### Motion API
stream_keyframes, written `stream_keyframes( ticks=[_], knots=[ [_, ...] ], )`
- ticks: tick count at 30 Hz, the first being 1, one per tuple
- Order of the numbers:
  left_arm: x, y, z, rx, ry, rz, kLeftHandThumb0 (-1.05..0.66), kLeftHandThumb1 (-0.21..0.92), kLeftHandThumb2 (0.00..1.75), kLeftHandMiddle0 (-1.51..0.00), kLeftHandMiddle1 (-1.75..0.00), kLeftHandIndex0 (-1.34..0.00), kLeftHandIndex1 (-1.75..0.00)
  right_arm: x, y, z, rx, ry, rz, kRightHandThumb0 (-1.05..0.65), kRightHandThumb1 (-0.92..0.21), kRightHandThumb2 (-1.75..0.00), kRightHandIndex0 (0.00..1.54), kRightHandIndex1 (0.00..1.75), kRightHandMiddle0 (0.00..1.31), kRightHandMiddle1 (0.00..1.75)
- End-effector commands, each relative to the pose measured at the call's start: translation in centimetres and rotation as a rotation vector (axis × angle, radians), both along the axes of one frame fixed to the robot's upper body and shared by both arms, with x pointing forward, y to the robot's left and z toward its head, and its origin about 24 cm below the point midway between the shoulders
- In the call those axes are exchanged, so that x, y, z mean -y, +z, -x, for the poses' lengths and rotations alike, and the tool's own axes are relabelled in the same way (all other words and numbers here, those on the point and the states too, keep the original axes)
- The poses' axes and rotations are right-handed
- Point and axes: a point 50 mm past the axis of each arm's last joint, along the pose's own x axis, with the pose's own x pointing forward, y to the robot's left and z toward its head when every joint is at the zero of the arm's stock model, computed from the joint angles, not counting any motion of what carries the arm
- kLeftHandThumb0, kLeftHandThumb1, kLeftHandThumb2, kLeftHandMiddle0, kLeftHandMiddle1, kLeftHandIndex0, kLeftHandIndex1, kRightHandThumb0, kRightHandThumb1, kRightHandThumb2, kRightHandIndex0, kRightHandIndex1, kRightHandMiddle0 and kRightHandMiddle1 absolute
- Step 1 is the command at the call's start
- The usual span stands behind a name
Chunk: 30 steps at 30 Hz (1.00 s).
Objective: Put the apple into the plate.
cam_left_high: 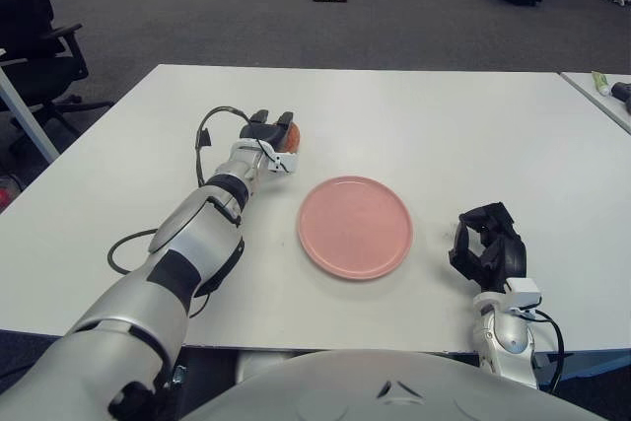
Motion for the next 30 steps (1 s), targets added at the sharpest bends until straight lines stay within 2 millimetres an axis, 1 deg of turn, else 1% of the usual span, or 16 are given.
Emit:
stream_keyframes(
  ticks=[1,4,7,8,9,10,11,12,15,17,18,20,21,24,25,30],
  knots=[
    [0.3,-0.2,0.1,-0.035,-0.024,-0.027,-0.92,0.87,0.47,0.00,0.00,0.00,-0.21,0.0,0.5,0.0,0.031,-0.007,0.000,-0.40,-0.58,-0.99,0.59,1.45,0.41,1.75],
    [0.3,-0.2,0.1,-0.050,-0.025,-0.034,-0.90,0.85,0.48,-0.02,-0.01,0.00,-0.29,0.0,0.5,0.1,0.031,-0.010,0.000,-0.40,-0.58,-0.99,0.59,1.46,0.41,1.75],
    [0.3,-0.3,0.1,-0.069,-0.016,-0.035,-0.84,0.75,0.59,-0.02,-0.33,0.00,-0.47,-0.1,0.6,0.1,0.033,-0.012,-0.002,-0.40,-0.58,-0.99,0.59,1.46,0.40,1.75],
    [0.2,-0.3,0.1,-0.078,-0.011,-0.036,-0.81,0.70,0.65,-0.01,-0.49,0.00,-0.58,-0.1,0.6,0.1,0.032,-0.014,0.000,-0.40,-0.59,-0.99,0.59,1.46,0.40,1.75],
    [0.2,-0.3,0.1,-0.084,-0.007,-0.037,-0.79,0.67,0.68,-0.01,-0.59,0.00,-0.69,-0.1,0.6,0.1,0.032,-0.015,0.001,-0.40,-0.59,-0.98,0.59,1.46,0.40,1.75],
    [0.1,-0.4,0.1,-0.094,0.001,-0.040,-0.76,0.61,0.76,0.00,-0.75,0.00,-0.85,-0.1,0.6,0.1,0.032,-0.016,0.005,-0.40,-0.59,-0.98,0.59,1.46,0.40,1.75],
    [0.0,-0.4,0.1,-0.100,0.007,-0.041,-0.73,0.55,0.84,0.00,-0.93,0.00,-1.08,-0.2,0.6,0.1,0.032,-0.017,0.008,-0.40,-0.58,-0.99,0.59,1.46,0.41,1.75],
    [-0.1,-0.5,0.1,-0.111,0.017,-0.042,-0.71,0.50,0.90,0.00,-1.06,0.00,-1.23,-0.2,0.7,0.1,0.033,-0.017,0.011,-0.40,-0.58,-0.99,0.60,1.47,0.41,1.75],
    [-0.3,-0.5,0.1,-0.128,0.036,-0.045,-0.65,0.43,1.02,-0.02,-1.26,0.00,-1.51,-0.3,0.7,0.1,0.035,-0.016,0.015,-0.41,-0.57,-1.01,0.60,1.47,0.42,1.75],
    [-0.3,-0.5,0.1,-0.132,0.044,-0.052,-0.61,0.40,1.07,-0.04,-1.33,0.00,-1.62,-0.3,0.7,0.0,0.036,-0.015,0.019,-0.41,-0.56,-1.01,0.60,1.47,0.42,1.75],
    [-0.3,-0.5,0.1,-0.135,0.047,-0.059,-0.59,0.39,1.10,-0.05,-1.36,-0.01,-1.67,-0.3,0.7,0.0,0.038,-0.014,0.023,-0.41,-0.56,-1.02,0.60,1.47,0.42,1.75],
    [-0.4,-0.5,0.1,-0.142,0.052,-0.068,-0.55,0.37,1.13,-0.09,-1.40,-0.08,-1.71,-0.3,0.7,0.0,0.040,-0.013,0.028,-0.41,-0.56,-1.02,0.61,1.47,0.42,1.75],
    [-0.4,-0.5,0.1,-0.144,0.053,-0.071,-0.51,0.41,1.11,-0.12,-1.43,-0.21,-1.72,-0.3,0.7,0.0,0.041,-0.013,0.030,-0.41,-0.56,-1.02,0.61,1.47,0.42,1.75],
    [-0.6,-0.6,0.1,-0.164,0.059,-0.094,-0.46,0.45,1.11,-0.20,-1.48,-0.39,-1.74,-0.3,0.7,0.0,0.043,-0.007,0.029,-0.41,-0.56,-1.02,0.61,1.48,0.42,1.75],
    [-0.6,-0.6,0.1,-0.170,0.060,-0.105,-0.45,0.44,1.13,-0.22,-1.49,-0.44,-1.74,-0.3,0.7,0.0,0.044,-0.006,0.026,-0.41,-0.56,-1.02,0.61,1.48,0.42,1.75],
    [-0.8,-0.7,0.1,-0.186,0.065,-0.130,-0.45,0.41,1.18,-0.23,-1.50,-0.51,-1.75,-0.3,0.7,-0.1,0.045,-0.003,0.013,-0.41,-0.56,-1.02,0.60,1.49,0.42,1.75]
  ],
)
